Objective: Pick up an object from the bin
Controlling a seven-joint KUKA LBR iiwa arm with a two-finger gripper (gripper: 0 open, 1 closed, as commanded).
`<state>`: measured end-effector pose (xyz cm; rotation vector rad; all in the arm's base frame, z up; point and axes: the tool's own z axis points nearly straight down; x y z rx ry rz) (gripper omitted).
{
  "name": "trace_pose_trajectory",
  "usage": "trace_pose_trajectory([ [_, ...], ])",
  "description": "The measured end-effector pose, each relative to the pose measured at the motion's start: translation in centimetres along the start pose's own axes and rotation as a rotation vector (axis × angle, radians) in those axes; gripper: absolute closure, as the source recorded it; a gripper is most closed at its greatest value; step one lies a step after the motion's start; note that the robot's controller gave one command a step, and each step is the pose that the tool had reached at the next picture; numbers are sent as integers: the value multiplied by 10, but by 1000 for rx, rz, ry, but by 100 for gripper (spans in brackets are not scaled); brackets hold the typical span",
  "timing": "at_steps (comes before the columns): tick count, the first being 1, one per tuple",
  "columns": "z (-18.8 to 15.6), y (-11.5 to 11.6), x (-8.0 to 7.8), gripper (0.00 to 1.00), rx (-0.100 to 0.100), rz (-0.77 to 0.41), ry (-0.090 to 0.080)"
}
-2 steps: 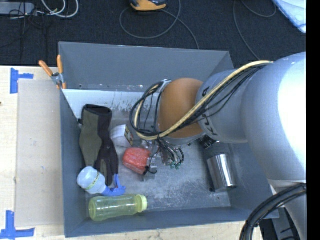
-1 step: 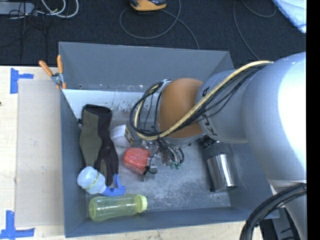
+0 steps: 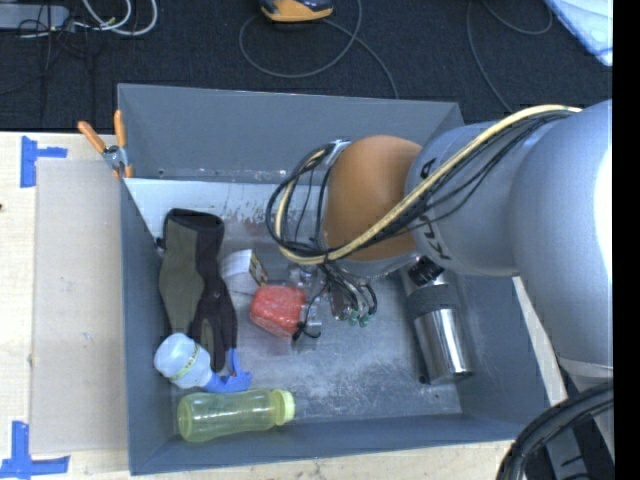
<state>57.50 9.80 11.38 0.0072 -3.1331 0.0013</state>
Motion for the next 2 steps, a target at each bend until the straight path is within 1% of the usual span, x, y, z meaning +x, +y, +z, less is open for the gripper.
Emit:
trace_pose_trajectory([
  [1, -55, 11, -1, 100, -1, 3, -6],
  [2, -123, 10, -3, 100, -1, 5, -1],
])
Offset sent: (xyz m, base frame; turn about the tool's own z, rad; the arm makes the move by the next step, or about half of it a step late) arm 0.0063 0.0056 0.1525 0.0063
